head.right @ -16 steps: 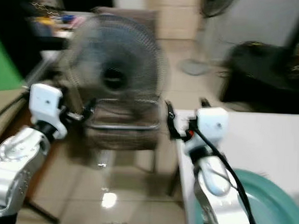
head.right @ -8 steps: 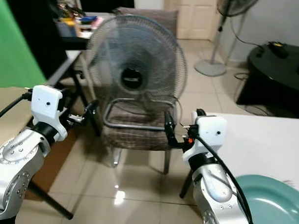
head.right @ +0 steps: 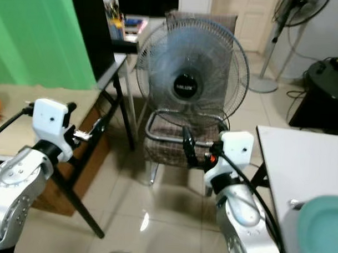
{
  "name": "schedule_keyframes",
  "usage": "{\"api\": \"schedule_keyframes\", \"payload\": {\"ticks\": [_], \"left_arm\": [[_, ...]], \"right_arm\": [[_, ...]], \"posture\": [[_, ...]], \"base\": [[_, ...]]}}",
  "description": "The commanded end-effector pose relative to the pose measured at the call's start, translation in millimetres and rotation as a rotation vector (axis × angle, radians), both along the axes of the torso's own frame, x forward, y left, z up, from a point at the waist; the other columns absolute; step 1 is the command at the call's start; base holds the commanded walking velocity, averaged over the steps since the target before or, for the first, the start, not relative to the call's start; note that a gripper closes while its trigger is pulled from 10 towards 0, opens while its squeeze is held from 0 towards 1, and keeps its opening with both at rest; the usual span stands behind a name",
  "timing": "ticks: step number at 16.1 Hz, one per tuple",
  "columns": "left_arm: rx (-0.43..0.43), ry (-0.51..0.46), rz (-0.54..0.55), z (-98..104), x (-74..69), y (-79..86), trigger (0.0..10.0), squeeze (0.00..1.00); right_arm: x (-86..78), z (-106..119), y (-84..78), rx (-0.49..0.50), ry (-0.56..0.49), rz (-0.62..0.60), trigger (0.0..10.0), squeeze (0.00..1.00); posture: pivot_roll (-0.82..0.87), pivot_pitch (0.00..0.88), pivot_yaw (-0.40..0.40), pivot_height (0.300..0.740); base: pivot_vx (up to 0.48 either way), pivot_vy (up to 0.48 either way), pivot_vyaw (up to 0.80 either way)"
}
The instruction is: Setting the table
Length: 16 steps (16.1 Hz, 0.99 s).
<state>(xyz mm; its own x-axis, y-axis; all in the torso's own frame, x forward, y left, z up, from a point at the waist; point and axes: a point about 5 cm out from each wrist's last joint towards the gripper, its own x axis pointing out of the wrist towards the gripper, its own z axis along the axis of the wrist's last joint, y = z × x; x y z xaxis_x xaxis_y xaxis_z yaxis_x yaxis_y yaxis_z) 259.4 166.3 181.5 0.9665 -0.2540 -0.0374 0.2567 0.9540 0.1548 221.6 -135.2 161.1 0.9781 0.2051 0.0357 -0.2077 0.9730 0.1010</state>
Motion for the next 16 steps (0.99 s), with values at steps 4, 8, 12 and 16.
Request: {"api": "schedule_keyframes", "payload": {"ticks": [4, 8, 12, 16], "left_arm": [[0.019, -0.002, 0.008, 2.3, 1.6, 4.0, 10.0, 0.00], [0.018, -0.006, 0.004, 2.8, 3.3, 3.2, 10.0, 0.00], [0.017, -0.009, 0.005, 2.4, 3.8, 3.0, 10.0, 0.00], [0.005, -0.021, 0.013, 3.8, 3.3, 5.2, 10.0, 0.00]], "right_arm": [[2.5, 1.0, 1.1, 0.060, 0.004, -0.022, 10.0, 1.00], [5.0, -0.9, -1.4, 0.096, 0.021, -0.065, 10.0, 1.00], [5.5, -1.4, -2.4, 0.101, 0.027, -0.063, 10.0, 1.00], [6.2, -2.9, 1.8, 0.120, 0.045, -0.028, 10.0, 1.00]], "posture": [[0.07, 0.000, 0.027, 0.740], [0.07, 0.000, 0.029, 0.740], [0.07, 0.000, 0.024, 0.740], [0.07, 0.000, 0.016, 0.740]], "base": [[0.000, 0.374, 0.00], [0.000, 0.363, 0.00], [0.000, 0.357, 0.00], [0.000, 0.260, 0.00]]}}
